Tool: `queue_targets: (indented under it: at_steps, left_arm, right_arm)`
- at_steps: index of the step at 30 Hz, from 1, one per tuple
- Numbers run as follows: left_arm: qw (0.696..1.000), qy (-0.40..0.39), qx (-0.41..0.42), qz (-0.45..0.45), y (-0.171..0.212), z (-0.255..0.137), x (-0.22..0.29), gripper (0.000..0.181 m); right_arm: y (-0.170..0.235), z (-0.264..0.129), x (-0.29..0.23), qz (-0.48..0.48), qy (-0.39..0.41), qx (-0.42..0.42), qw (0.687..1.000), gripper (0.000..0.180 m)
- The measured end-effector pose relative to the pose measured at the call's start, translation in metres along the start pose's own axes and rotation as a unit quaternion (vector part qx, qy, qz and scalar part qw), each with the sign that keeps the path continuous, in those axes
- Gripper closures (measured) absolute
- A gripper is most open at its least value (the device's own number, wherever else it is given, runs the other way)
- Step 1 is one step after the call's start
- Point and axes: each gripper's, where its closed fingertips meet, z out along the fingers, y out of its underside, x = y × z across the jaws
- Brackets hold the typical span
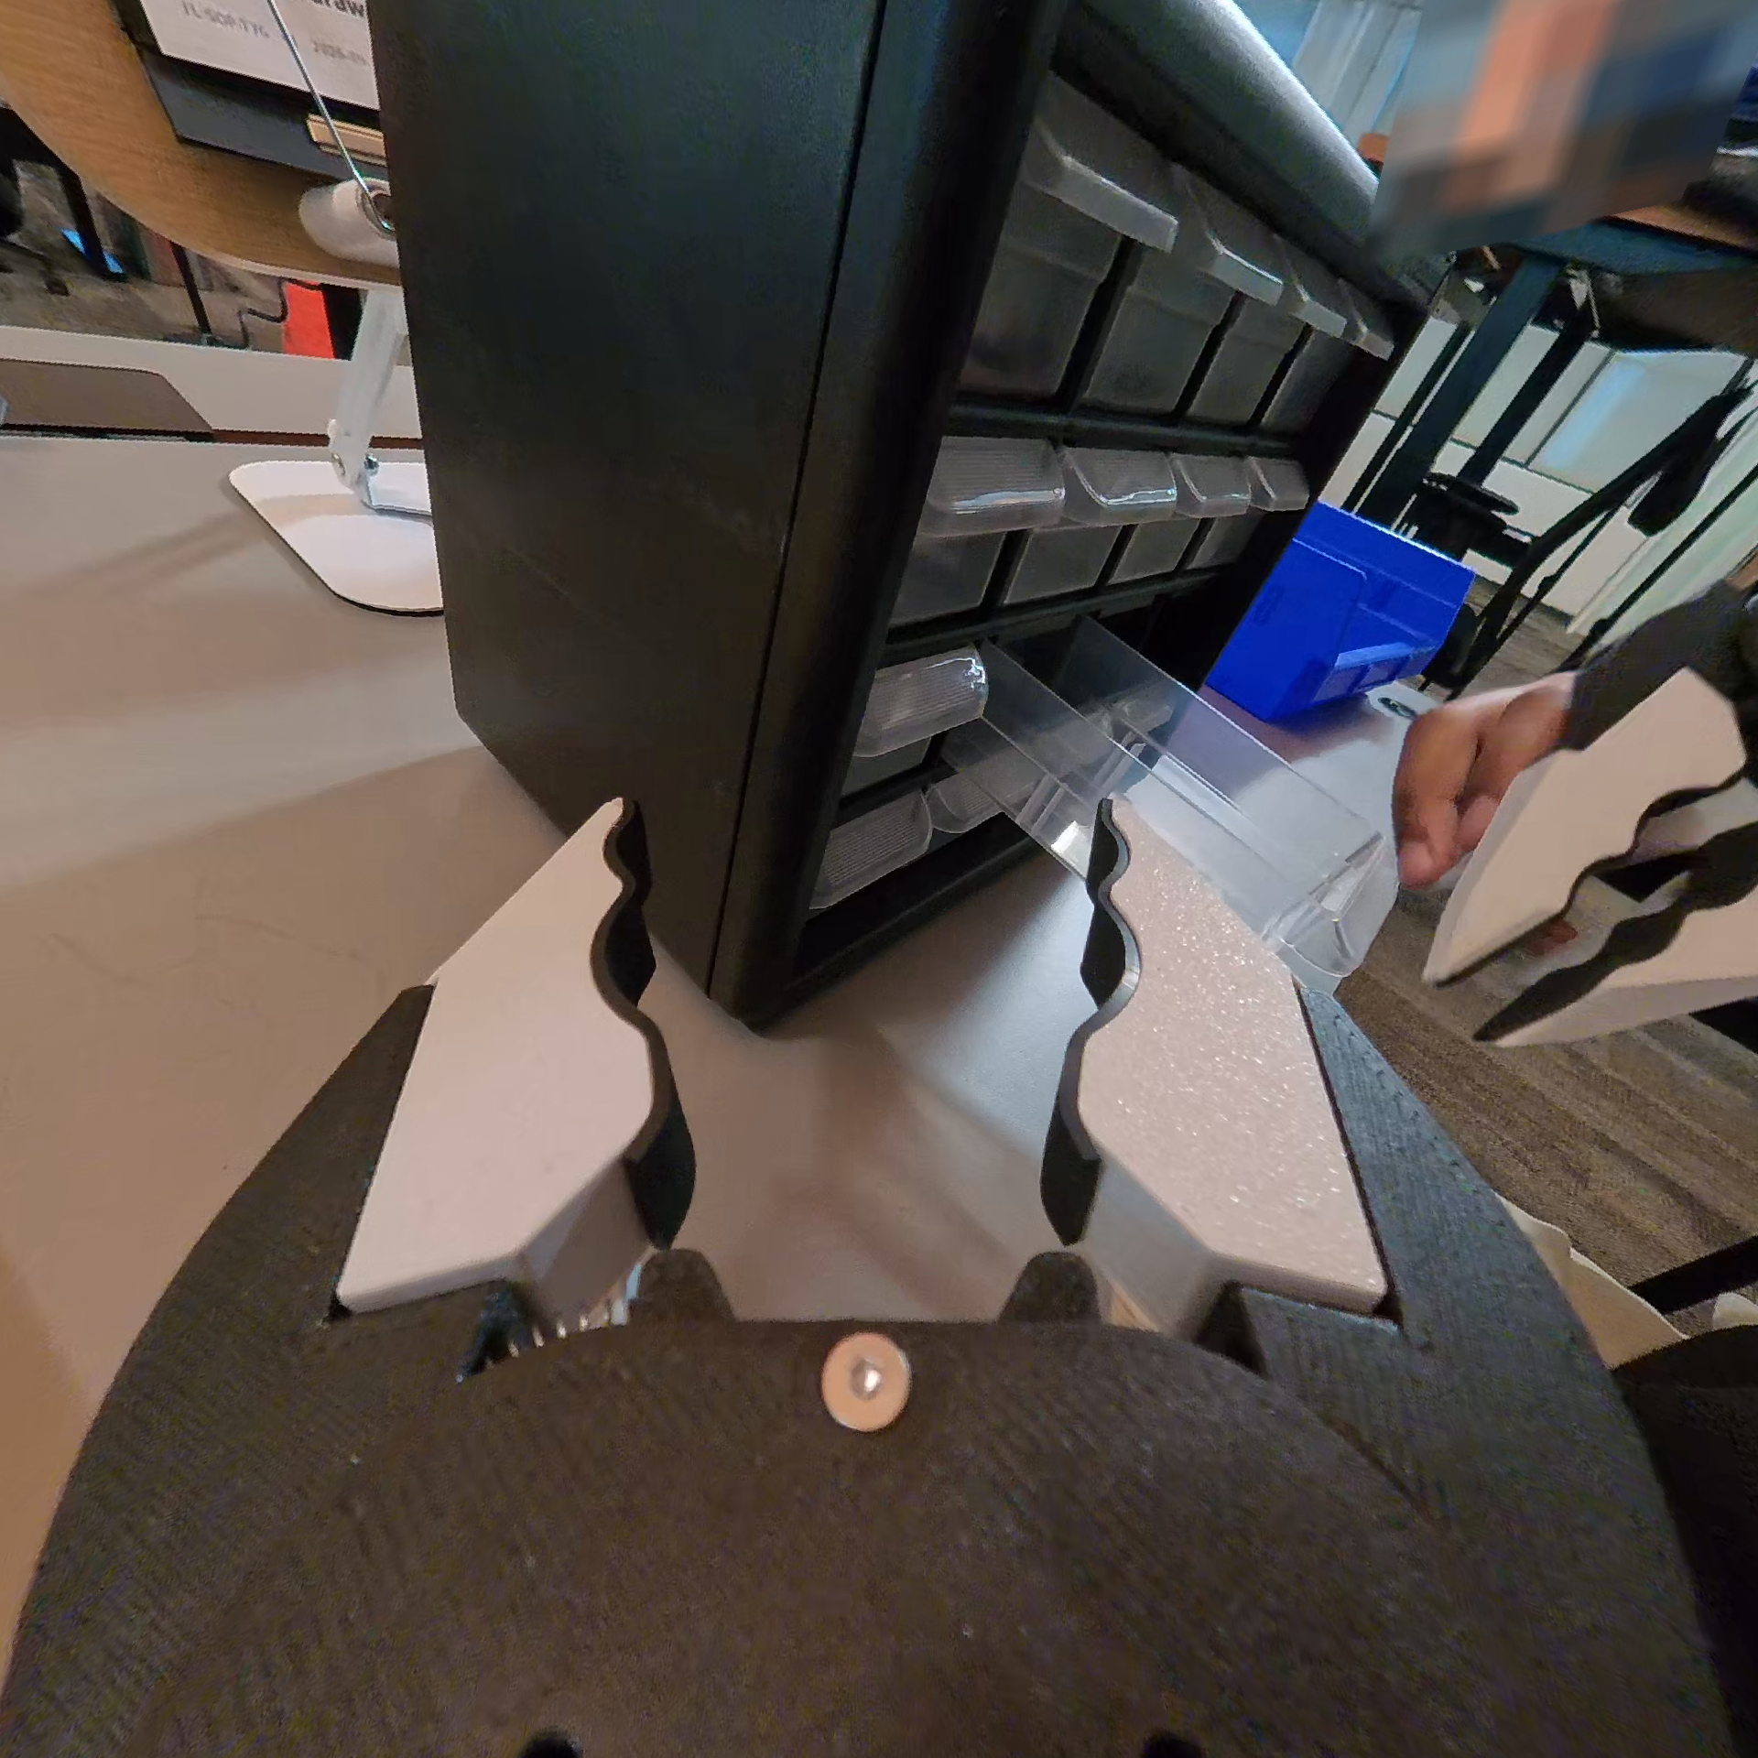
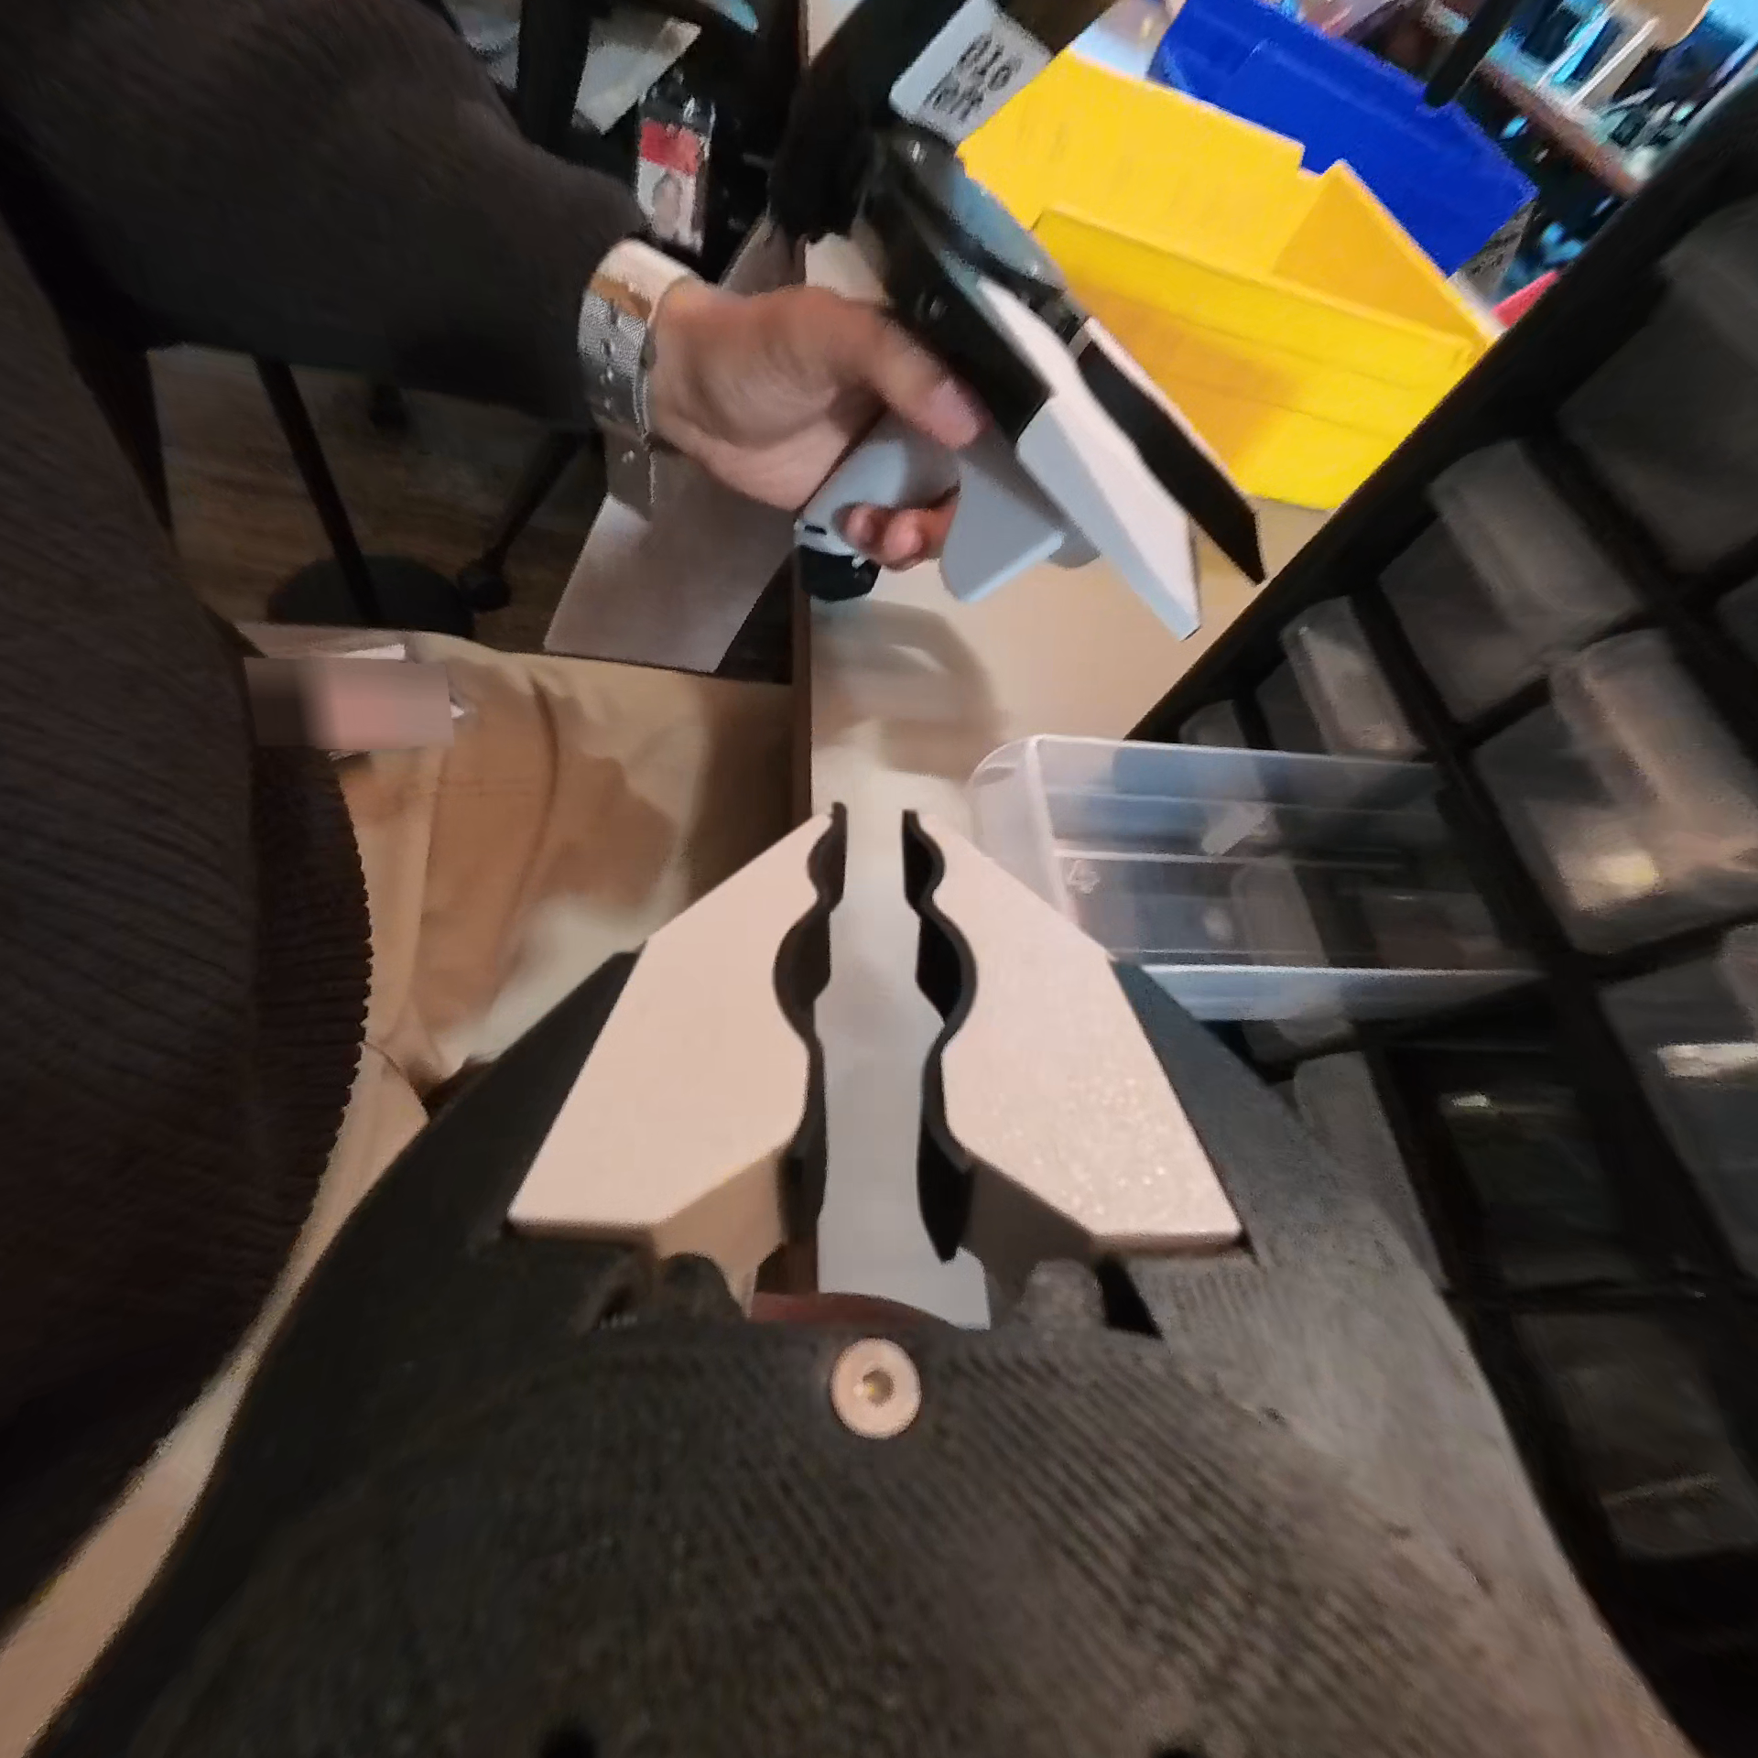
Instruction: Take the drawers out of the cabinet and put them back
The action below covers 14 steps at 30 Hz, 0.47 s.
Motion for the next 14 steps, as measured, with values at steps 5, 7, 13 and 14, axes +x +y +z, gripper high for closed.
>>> queue_targets:
  at_steps: [5,7,13,14]
  left_arm:
    - [1.000,-0.001,0.001,-0.001,-0.001,0.000,-0.001,0.089]
    - [1.000,-0.002,0.001,-0.002,0.000,0.000,-0.001,0.090]
    - [1.000,-0.002,-0.001,-0.002,0.001,0.000,-0.001,0.090]
    - [1.000,-0.002,-0.002,-0.002,0.001,0.001,-0.001,0.090]
  right_arm:
    - [0.018,0.010,0.002,0.024,0.002,-0.016,1.000,0.178]
    - [0.019,0.012,0.006,0.028,0.010,-0.004,1.000,0.180]
    - [0.019,0.010,0.045,0.048,0.124,0.040,0.990,0.178]
    - [0.019,0.009,0.052,0.057,0.143,0.045,0.987,0.178]
